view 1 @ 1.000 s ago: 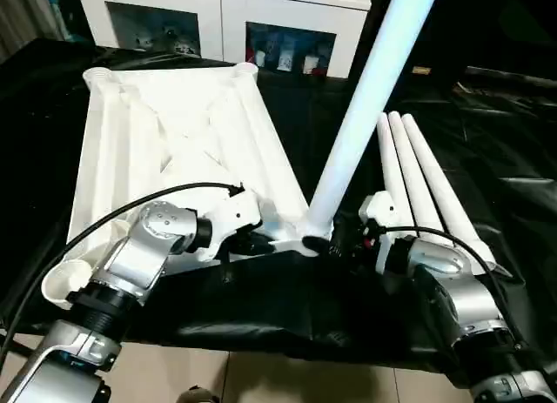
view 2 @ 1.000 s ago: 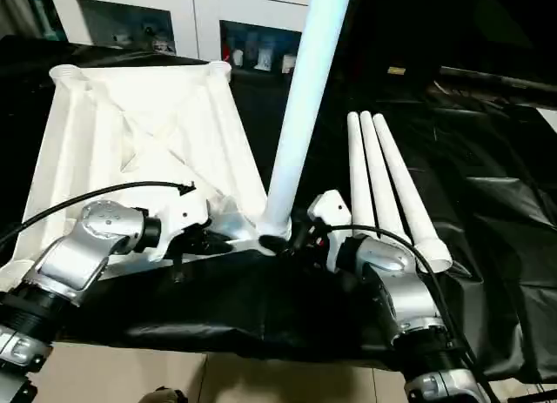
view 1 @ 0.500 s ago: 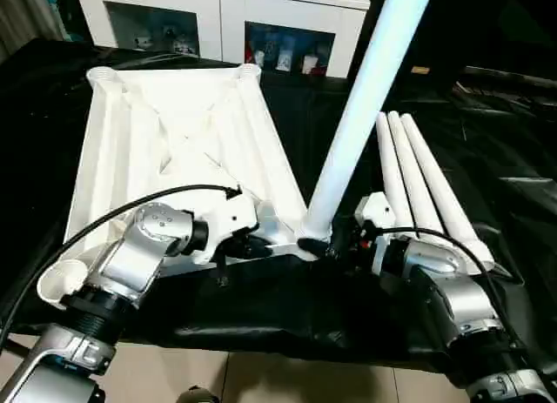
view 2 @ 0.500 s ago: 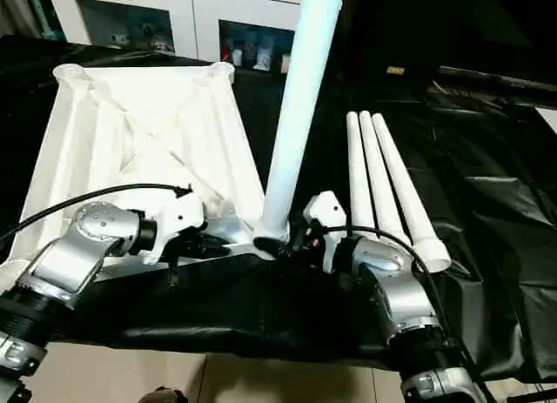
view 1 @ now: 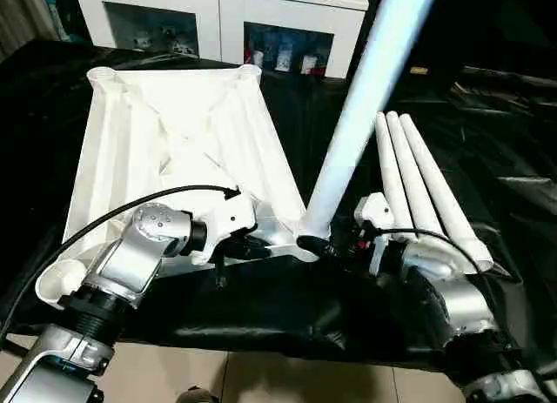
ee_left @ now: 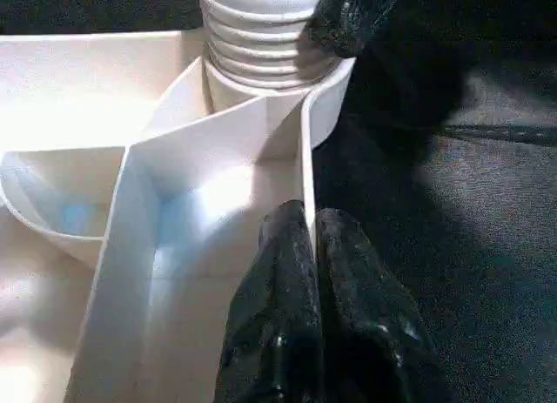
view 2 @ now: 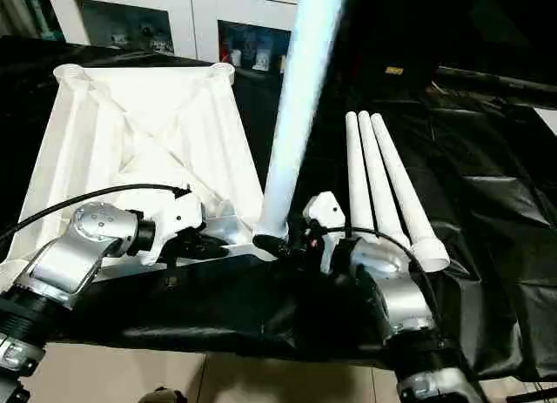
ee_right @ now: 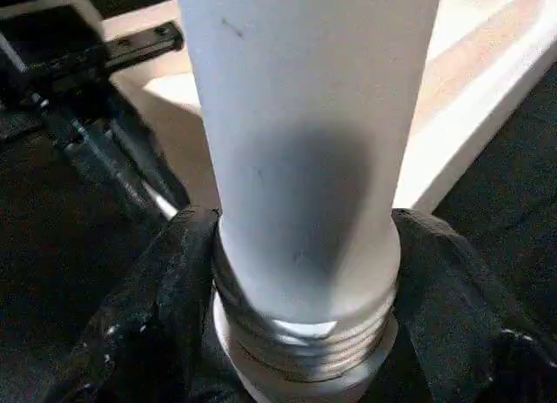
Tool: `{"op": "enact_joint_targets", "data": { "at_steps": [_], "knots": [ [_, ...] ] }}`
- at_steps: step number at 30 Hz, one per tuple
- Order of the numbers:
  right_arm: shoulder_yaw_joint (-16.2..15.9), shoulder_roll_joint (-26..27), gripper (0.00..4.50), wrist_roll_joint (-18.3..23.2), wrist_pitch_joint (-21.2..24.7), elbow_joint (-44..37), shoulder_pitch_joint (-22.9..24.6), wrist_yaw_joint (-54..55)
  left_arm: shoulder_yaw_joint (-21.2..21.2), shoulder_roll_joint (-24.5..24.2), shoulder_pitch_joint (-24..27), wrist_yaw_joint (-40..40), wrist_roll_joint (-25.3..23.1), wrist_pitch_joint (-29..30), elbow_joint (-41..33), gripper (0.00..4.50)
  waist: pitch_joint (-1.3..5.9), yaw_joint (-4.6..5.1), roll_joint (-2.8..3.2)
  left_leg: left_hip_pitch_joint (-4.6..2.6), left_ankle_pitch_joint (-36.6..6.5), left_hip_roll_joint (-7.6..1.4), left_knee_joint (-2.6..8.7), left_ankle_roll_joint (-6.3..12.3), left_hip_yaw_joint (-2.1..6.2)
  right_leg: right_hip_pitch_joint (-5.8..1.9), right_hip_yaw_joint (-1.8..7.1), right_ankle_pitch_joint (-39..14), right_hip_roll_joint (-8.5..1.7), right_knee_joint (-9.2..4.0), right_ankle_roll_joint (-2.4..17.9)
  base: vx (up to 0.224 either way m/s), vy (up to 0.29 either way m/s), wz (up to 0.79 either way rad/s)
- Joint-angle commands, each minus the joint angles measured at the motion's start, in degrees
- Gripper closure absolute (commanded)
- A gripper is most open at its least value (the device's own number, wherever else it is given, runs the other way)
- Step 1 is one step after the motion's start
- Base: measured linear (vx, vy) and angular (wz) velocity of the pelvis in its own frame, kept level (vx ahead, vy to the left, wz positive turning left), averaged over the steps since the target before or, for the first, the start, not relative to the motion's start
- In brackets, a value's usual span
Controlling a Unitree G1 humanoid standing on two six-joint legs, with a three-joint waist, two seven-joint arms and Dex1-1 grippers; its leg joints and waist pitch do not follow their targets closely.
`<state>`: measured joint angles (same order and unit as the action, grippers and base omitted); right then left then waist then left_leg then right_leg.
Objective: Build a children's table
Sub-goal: Rotate leg to tighten
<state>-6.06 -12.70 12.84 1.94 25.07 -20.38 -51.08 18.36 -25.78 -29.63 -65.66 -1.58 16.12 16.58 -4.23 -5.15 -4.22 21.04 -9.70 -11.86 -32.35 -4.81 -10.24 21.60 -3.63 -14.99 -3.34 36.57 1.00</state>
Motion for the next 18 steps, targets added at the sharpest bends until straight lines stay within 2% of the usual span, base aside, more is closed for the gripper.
{"op": "enact_joint_targets", "data": {
  "at_steps": [1,2,4,5,6,7,8,9,11,13,16,17,18],
  "knots": [
    [0.6,1.8,1.81,-1.5,1.2,3.3,0.3,6.3,2.8,3.0,1.1,1.5,-0.4,2.3,1.4,4.50,2.56,0.02,0.35,-0.80,-2.9,-1.97,3.05,6.09,0.47,-2.49,3.08,10.1,-4.66,-3.55,14.8,0.000,0.000,0.00],
    [1.7,3.8,1.81,-3.0,1.1,5.6,-0.2,13.1,2.5,4.6,0.4,4.5,-1.2,3.7,2.8,4.50,2.29,0.26,0.33,-0.87,-5.7,-1.99,3.36,4.33,0.46,-2.39,3.16,4.6,-4.84,-4.04,14.3,0.000,0.000,0.00],
    [2.8,6.4,1.81,-4.3,1.7,8.2,-0.8,20.6,1.9,7.3,-0.7,9.0,-2.1,5.2,5.0,4.50,1.90,0.54,0.50,-1.06,-8.2,-2.05,3.73,2.53,0.47,-2.01,3.22,-0.3,-4.89,-4.57,13.7,0.000,0.000,0.00],
    [3.4,7.9,1.81,-4.6,2.0,9.7,-1.5,24.3,1.5,9.1,-1.4,11.5,-2.5,6.3,6.3,4.50,1.47,0.64,0.43,-1.29,-12.0,-1.96,4.07,0.91,0.62,-1.94,3.34,-7.9,-5.19,-5.42,12.3,0.000,0.000,0.00],
    [4.2,9.6,1.81,-4.9,2.5,11.5,-2.4,28.5,1.2,11.0,-2.1,14.1,-2.8,7.5,7.8,4.50,1.50,0.75,0.48,-1.42,-13.9,-1.98,4.27,-0.44,0.82,-2.04,3.40,-13.5,-5.41,-5.87,11.0,0.000,0.000,0.00],
    [5.0,10.6,1.81,-4.7,2.6,12.8,-3.3,31.2,1.0,12.3,-2.6,16.1,-3.2,8.0,8.8,4.50,1.56,0.74,0.53,-1.48,-14.2,-2.00,4.29,-0.70,0.85,-1.98,3.51,-14.7,-5.46,-6.07,10.4,0.000,0.000,0.00],
    [6.1,11.8,1.81,-4.2,3.0,14.5,-4.5,33.9,0.9,13.6,-3.1,18.1,-3.6,8.7,10.0,4.50,1.70,0.78,0.68,-1.75,-14.5,-2.01,4.26,-1.02,0.83,-1.63,3.68,-14.7,-5.35,-6.10,9.7,0.000,0.000,0.00],
    [7.2,13.7,1.81,-4.1,3.0,17.6,-6.8,38.6,0.8,15.9,-4.0,21.6,-4.5,9.5,11.9,4.50,1.65,0.77,0.60,-1.56,-14.3,-1.94,4.32,-0.95,0.92,-1.73,3.67,-14.3,-5.28,-6.12,9.1,0.000,0.000,0.00],
    [7.1,14.2,1.81,-4.6,2.6,18.6,-7.6,40.0,0.9,16.7,-4.4,23.0,-5.0,9.7,12.6,4.50,1.80,0.86,0.69,-1.63,-14.0,-1.92,4.31,-0.89,0.87,-1.51,3.62,-12.3,-5.04,-6.01,8.6,0.000,0.000,0.00],
    [6.1,15.1,1.81,-6.4,1.0,20.2,-8.7,41.4,1.1,17.9,-5.1,24.8,-6.0,10.0,13.8,4.50,1.85,0.85,0.58,-1.29,-13.2,-1.86,4.33,-0.65,0.87,-1.67,3.59,-11.1,-5.05,-5.94,8.3,0.000,0.000,0.00],
    [5.7,15.7,1.81,-6.2,-0.8,19.8,-8.8,38.9,1.4,18.3,-5.7,25.4,-7.0,9.8,14.5,4.50,1.88,0.72,0.35,-1.15,-12.5,-1.78,4.28,0.43,0.79,-1.75,3.54,-9.0,-5.00,-5.95,7.7,0.000,0.000,0.00],
    [5.4,15.8,1.46,-5.9,-1.5,19.0,-8.5,37.1,1.4,18.0,-5.7,25.2,-7.0,9.7,14.4,4.50,1.94,0.65,0.43,-1.16,-12.0,-1.79,4.25,0.61,0.82,-1.79,3.54,-8.4,-4.99,-5.86,7.7,0.000,0.000,0.00],
    [5.4,15.7,1.46,-5.6,-2.6,18.2,-8.3,35.6,1.7,17.5,-5.8,24.9,-7.4,9.4,14.4,4.50,1.96,0.66,0.39,-1.13,-11.6,-1.84,4.31,1.05,0.79,-1.79,3.48,-7.4,-4.94,-5.87,7.7,0.000,0.000,0.00]
  ]
}}
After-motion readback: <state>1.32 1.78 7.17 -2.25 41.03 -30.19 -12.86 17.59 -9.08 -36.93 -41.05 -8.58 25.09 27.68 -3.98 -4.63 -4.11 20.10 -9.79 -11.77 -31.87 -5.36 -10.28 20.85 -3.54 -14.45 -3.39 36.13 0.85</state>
